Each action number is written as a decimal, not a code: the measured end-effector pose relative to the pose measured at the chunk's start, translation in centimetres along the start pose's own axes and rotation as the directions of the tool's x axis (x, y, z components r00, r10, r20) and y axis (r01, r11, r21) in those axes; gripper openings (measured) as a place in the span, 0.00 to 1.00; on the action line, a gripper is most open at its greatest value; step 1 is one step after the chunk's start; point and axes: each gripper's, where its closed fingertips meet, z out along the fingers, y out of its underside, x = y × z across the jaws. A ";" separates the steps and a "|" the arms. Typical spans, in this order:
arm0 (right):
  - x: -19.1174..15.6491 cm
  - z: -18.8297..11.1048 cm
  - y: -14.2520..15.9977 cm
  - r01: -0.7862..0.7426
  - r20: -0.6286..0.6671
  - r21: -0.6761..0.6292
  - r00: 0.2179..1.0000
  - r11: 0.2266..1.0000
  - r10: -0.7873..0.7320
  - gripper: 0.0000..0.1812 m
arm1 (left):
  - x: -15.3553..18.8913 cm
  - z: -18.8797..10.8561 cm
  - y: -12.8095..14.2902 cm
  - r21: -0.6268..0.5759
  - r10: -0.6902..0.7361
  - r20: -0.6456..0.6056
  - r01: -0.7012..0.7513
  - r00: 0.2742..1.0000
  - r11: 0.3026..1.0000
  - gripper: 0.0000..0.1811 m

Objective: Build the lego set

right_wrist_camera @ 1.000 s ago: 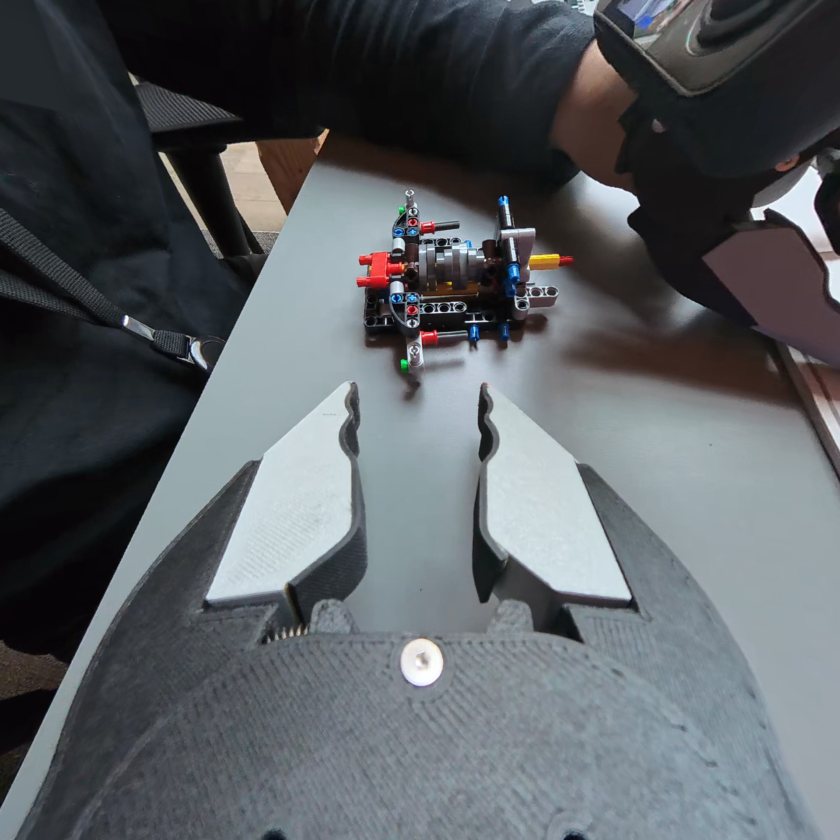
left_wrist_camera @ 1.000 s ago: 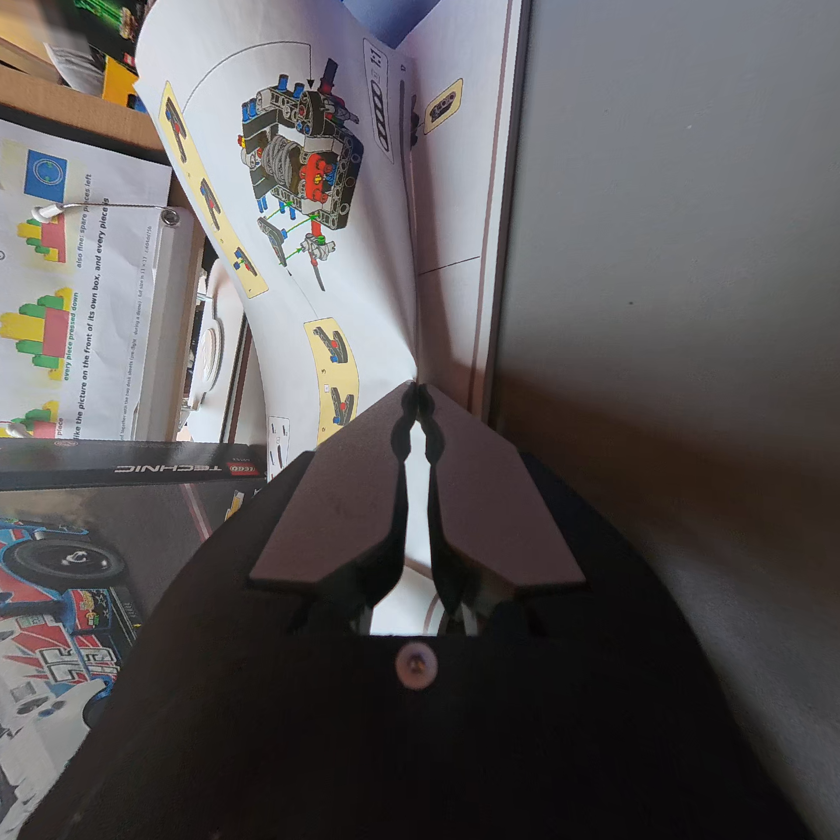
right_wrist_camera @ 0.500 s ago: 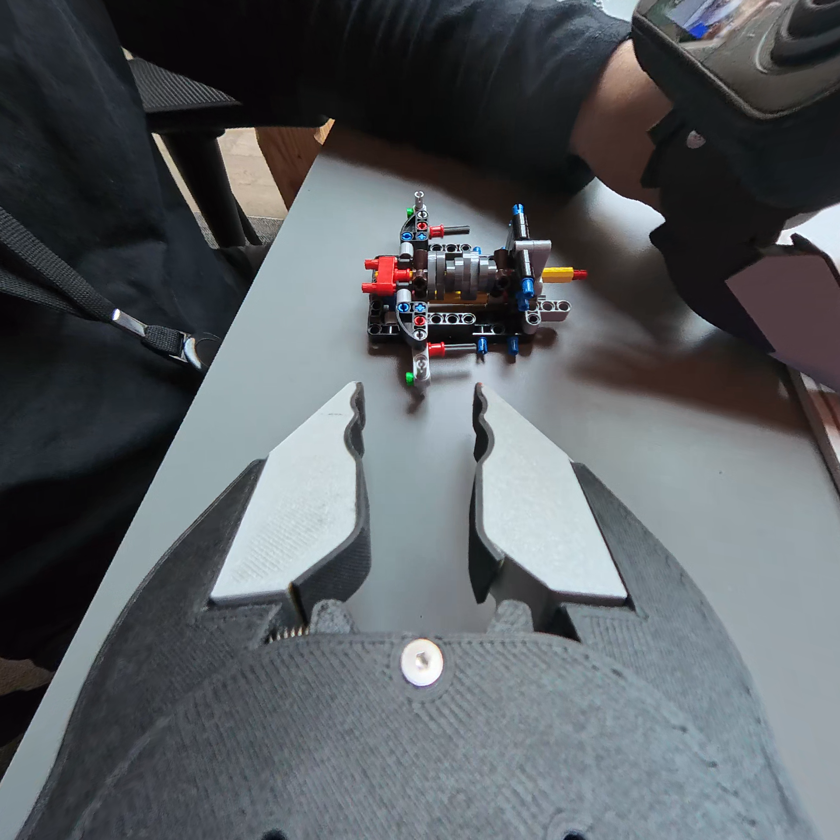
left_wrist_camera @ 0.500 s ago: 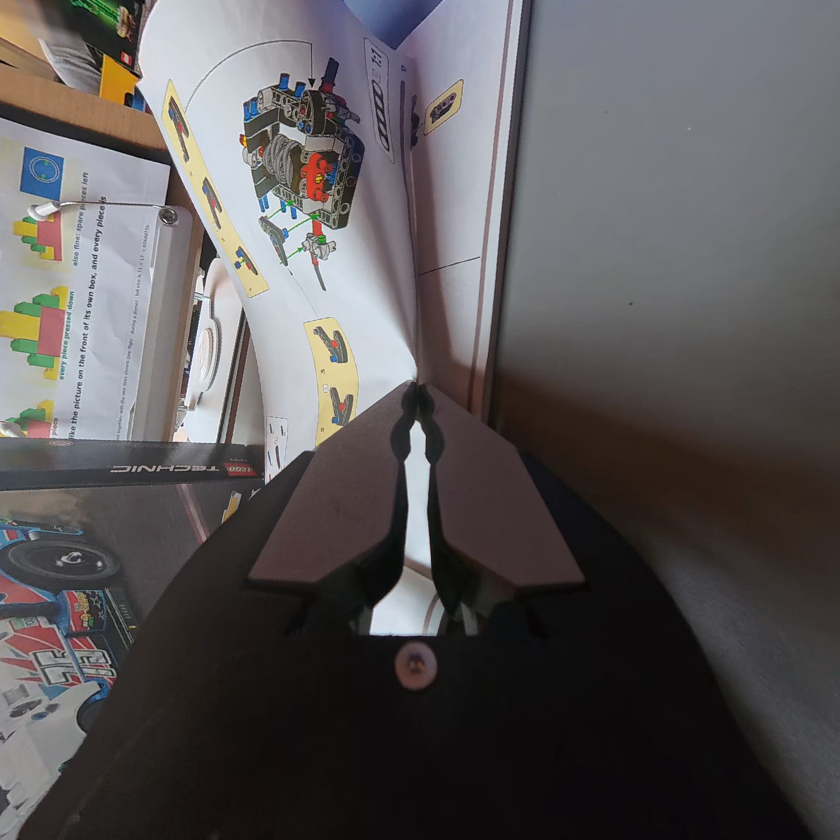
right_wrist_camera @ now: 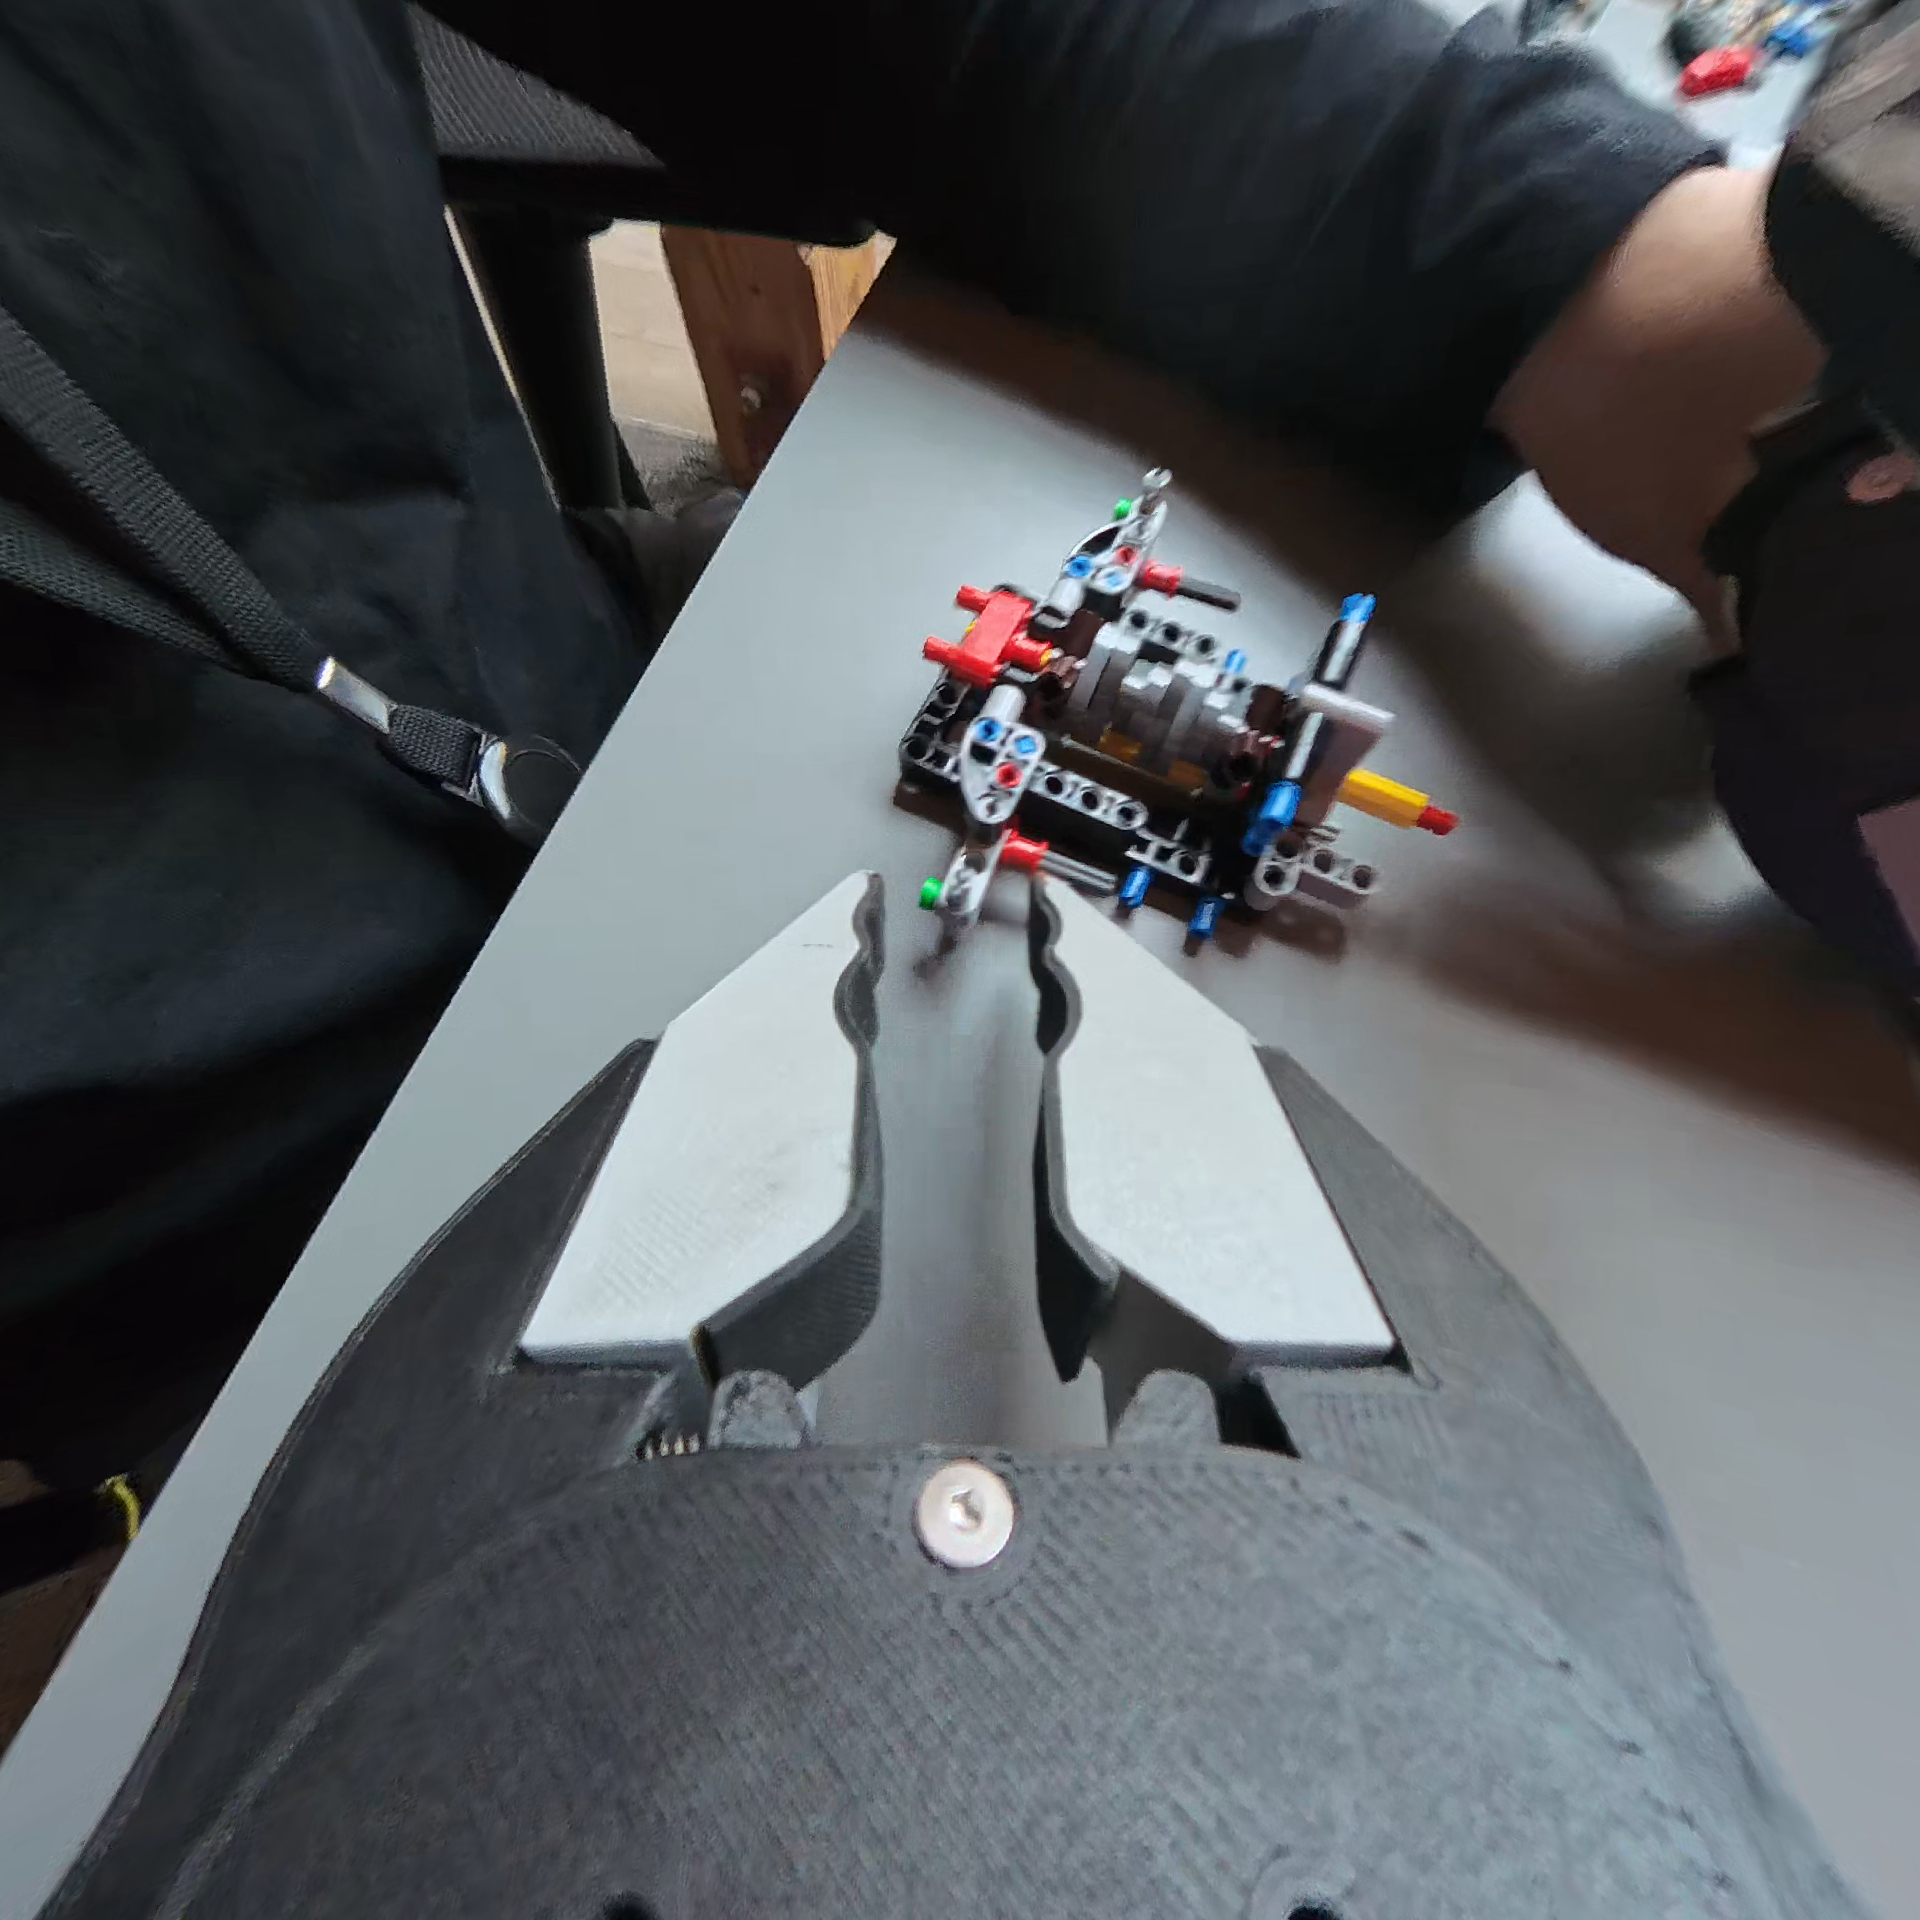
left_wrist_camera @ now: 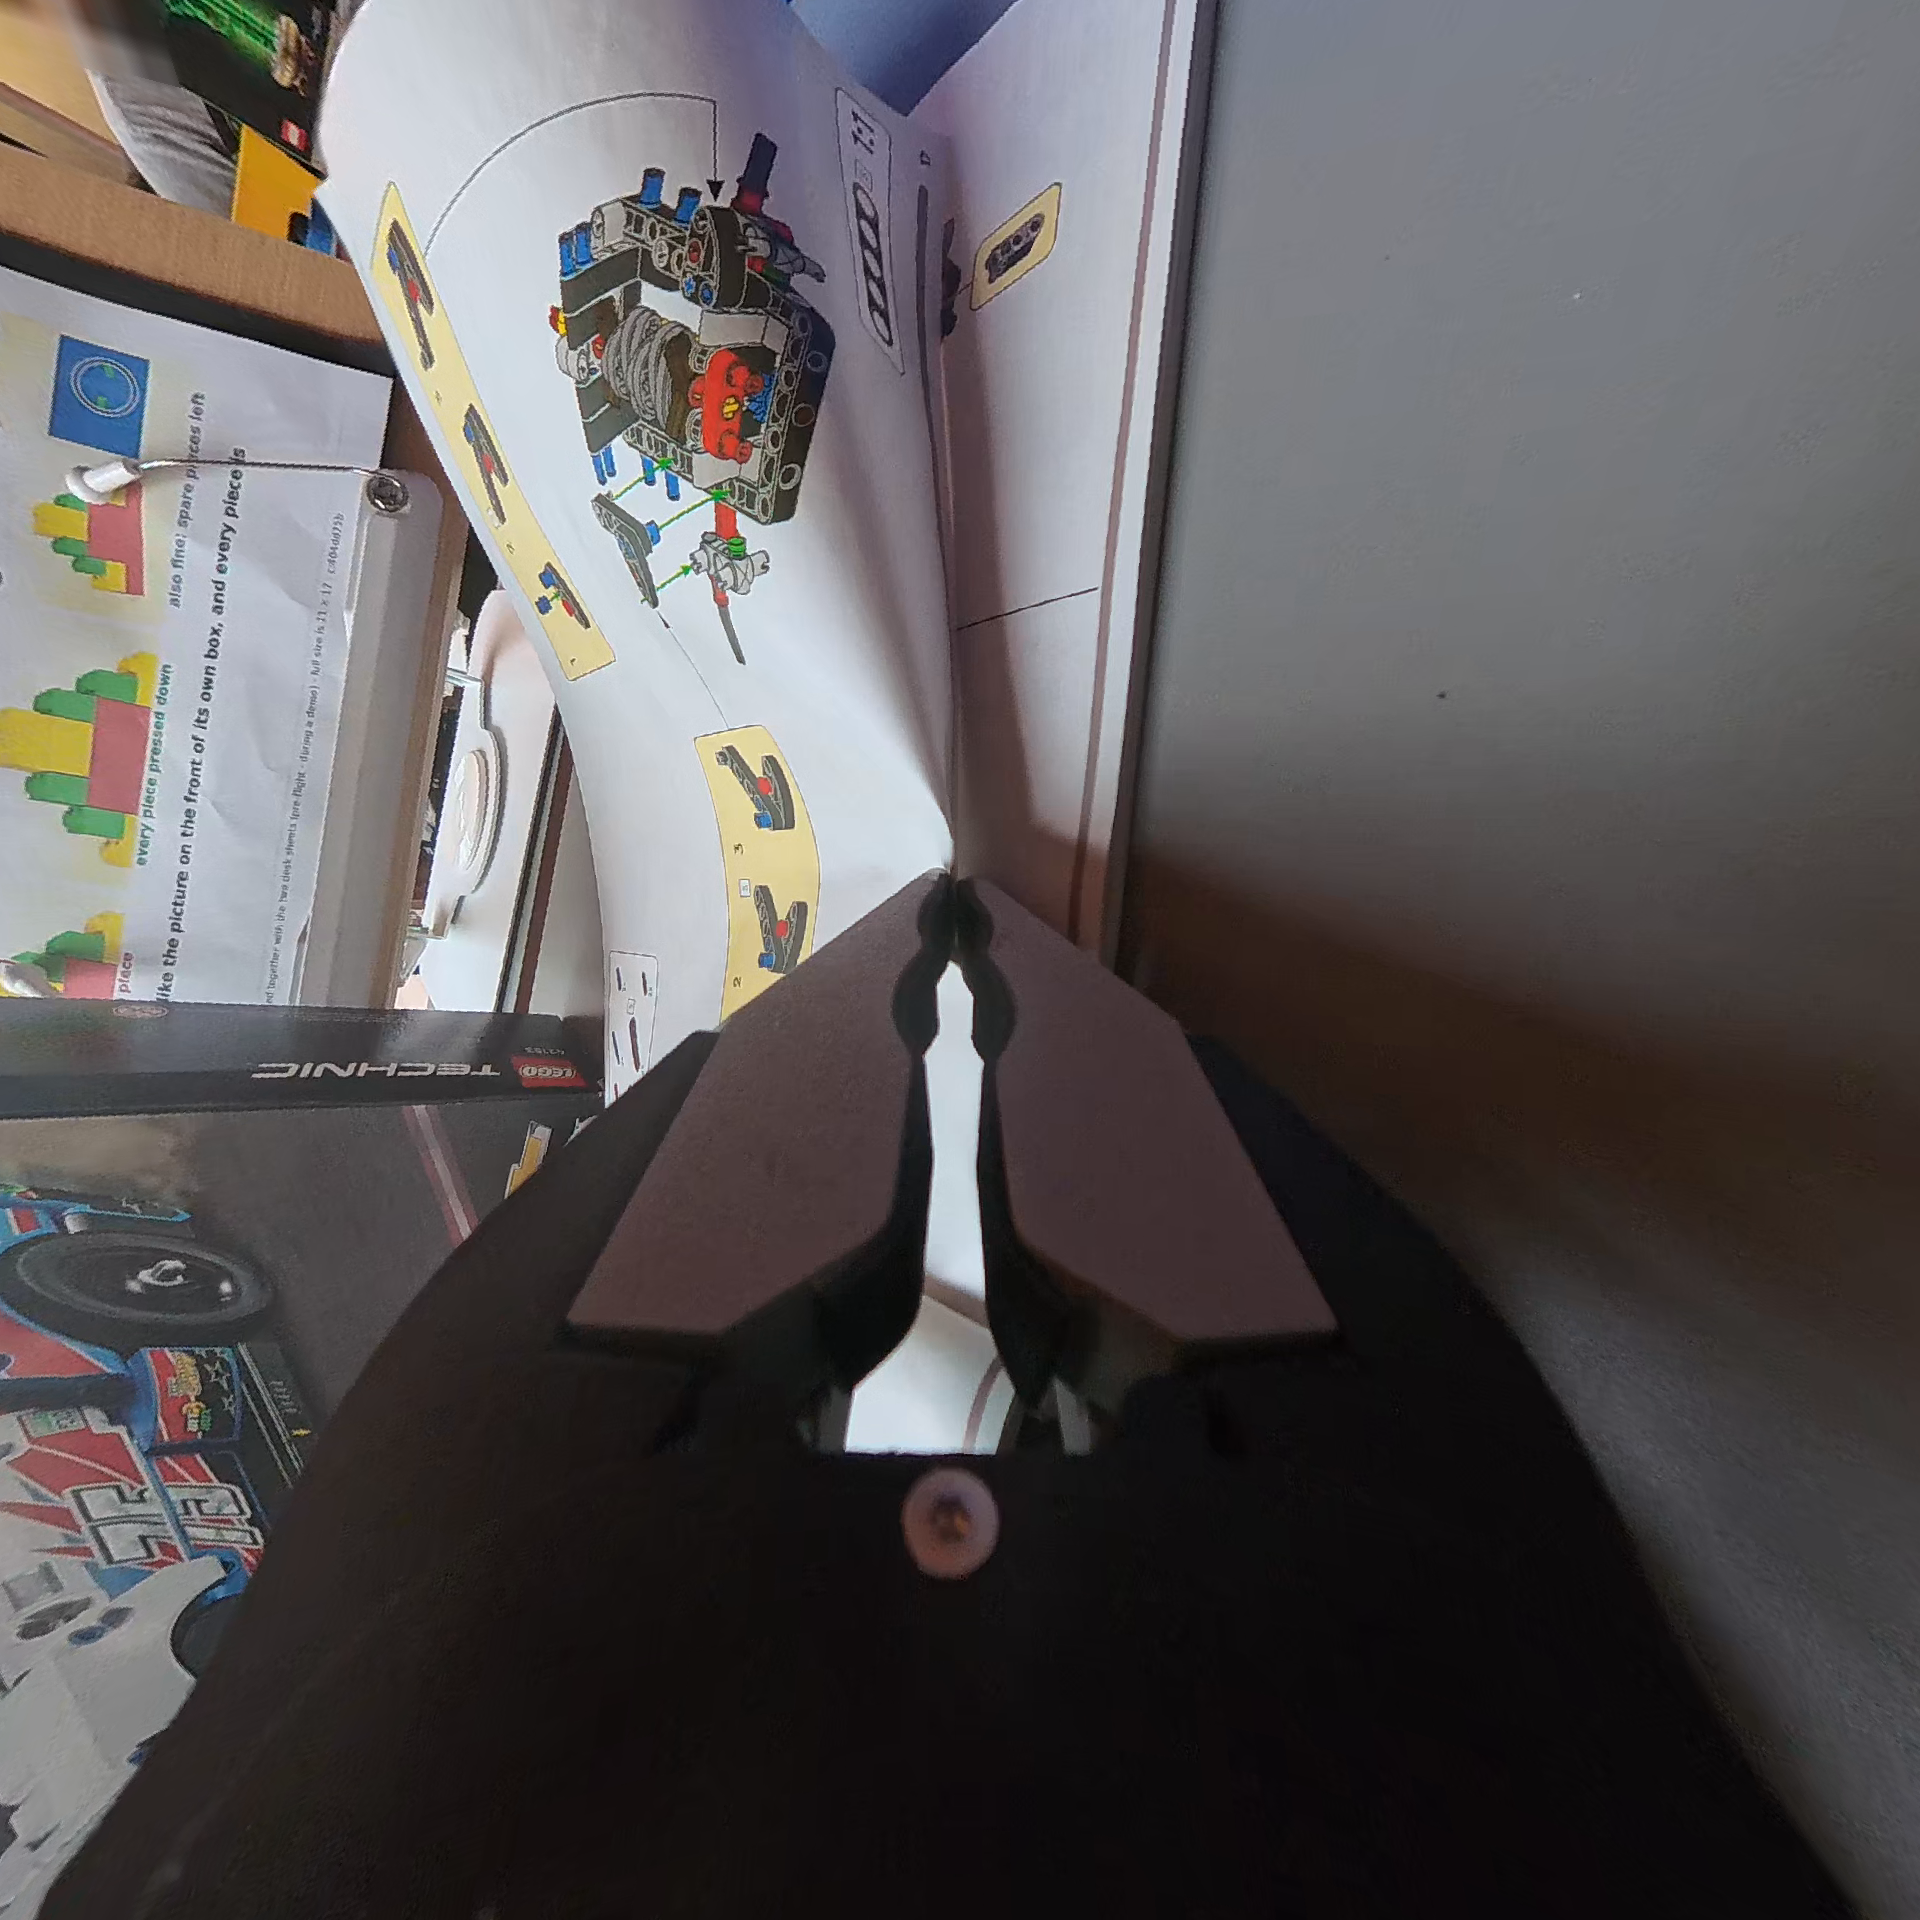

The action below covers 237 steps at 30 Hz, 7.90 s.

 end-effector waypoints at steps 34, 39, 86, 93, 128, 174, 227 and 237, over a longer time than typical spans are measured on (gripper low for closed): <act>0.2 1.9 -0.1 0.121 -0.018 -0.074 0.992 0.990 -0.123 0.28 | 0.0 0.0 0.0 0.017 -0.013 -0.008 0.013 1.000 1.000 0.00; 0.4 1.7 -0.1 0.112 -0.026 -0.064 0.993 0.992 -0.114 0.28 | 0.0 0.0 0.0 0.016 -0.012 -0.008 0.012 1.000 1.000 0.00; 0.8 0.3 0.3 0.059 -0.043 -0.032 0.997 0.998 -0.061 0.25 | -1.3 -2.9 1.5 -0.027 -0.043 -0.036 0.042 0.998 0.999 0.20; -1.1 0.5 0.8 0.053 0.045 -0.061 0.998 0.997 -0.051 0.23 | -2.2 -12.5 8.2 -0.240 -0.148 -0.076 0.126 0.986 0.963 0.28; 1.4 0.3 0.2 0.073 -0.193 -0.062 0.978 0.995 -0.083 0.18 | 12.9 -20.1 4.3 -0.107 -0.608 -0.303 0.608 0.734 0.787 0.35; 1.9 2.7 -0.1 0.343 -0.334 -0.284 0.840 0.895 -0.428 0.01 | 13.5 -17.6 1.2 -0.145 -0.665 -0.340 0.662 0.665 0.736 0.32; 2.6 2.2 -1.5 0.008 -0.477 -0.096 0.877 0.995 -0.053 0.16 | 13.7 -19.3 2.0 -0.167 -0.797 -0.250 0.786 0.550 0.595 0.29; 3.3 -0.5 -3.2 -0.073 -0.444 0.023 0.893 0.997 0.076 0.14 | 10.5 -20.0 7.4 -0.201 -0.648 -0.210 0.617 0.732 0.761 0.25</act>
